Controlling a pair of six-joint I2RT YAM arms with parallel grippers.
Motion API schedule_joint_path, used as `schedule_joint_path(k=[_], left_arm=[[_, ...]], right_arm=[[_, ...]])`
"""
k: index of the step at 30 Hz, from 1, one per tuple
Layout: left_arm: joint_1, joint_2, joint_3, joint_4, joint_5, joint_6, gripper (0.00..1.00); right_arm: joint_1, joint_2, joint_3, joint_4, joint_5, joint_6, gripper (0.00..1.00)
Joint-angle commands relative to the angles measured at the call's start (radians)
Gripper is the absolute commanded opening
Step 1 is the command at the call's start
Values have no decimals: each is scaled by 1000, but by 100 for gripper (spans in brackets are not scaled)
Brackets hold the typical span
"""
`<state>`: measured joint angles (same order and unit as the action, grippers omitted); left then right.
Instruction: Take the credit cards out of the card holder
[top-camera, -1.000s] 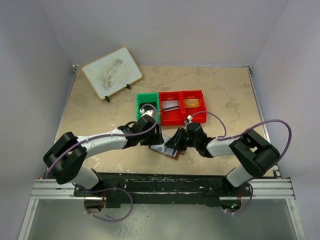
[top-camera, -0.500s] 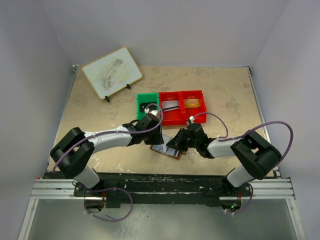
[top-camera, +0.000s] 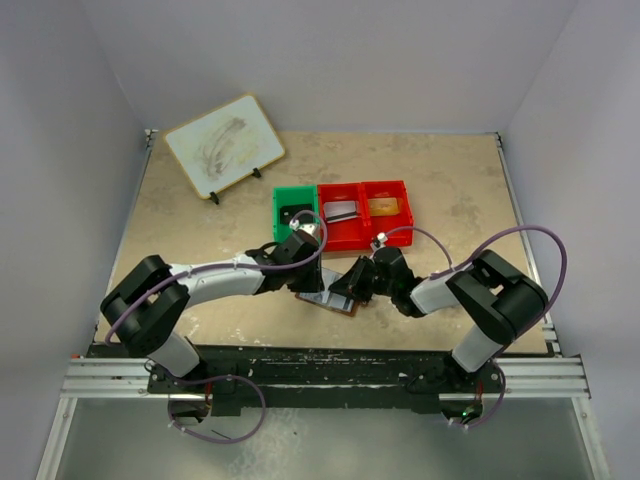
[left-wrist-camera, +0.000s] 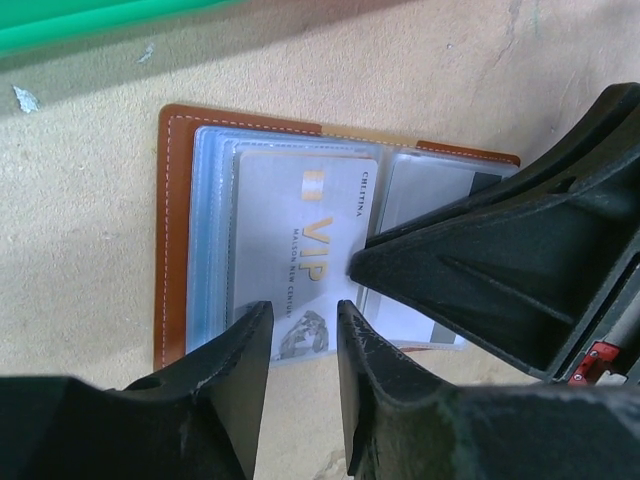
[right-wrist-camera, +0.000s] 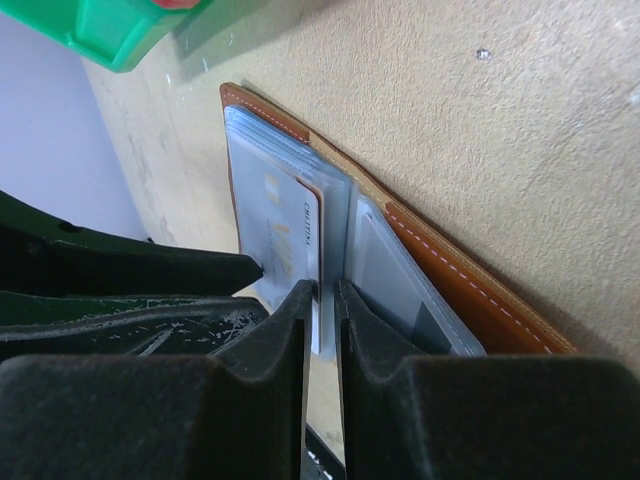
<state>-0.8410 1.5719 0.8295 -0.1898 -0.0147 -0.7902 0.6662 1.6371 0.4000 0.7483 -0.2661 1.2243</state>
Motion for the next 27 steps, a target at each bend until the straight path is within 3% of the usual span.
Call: schedule_joint_path(k=[1,8,20,27], left_arm=[[-7,-41,-27,-24,-43,27,30],[-7,-27,-15,-33,-116,29,34],[-22,7,-45,-33,-78,-5,23],[-40,9,-73,-34,-77,-13,21]], right_arm=[[-4,2,-9,-5,3,3,19],[-2,-20,-7,-50,10,-18,21],[-3,-27,-11,-6,-13,3,21],[-4,3,4,35,-34,8,22]])
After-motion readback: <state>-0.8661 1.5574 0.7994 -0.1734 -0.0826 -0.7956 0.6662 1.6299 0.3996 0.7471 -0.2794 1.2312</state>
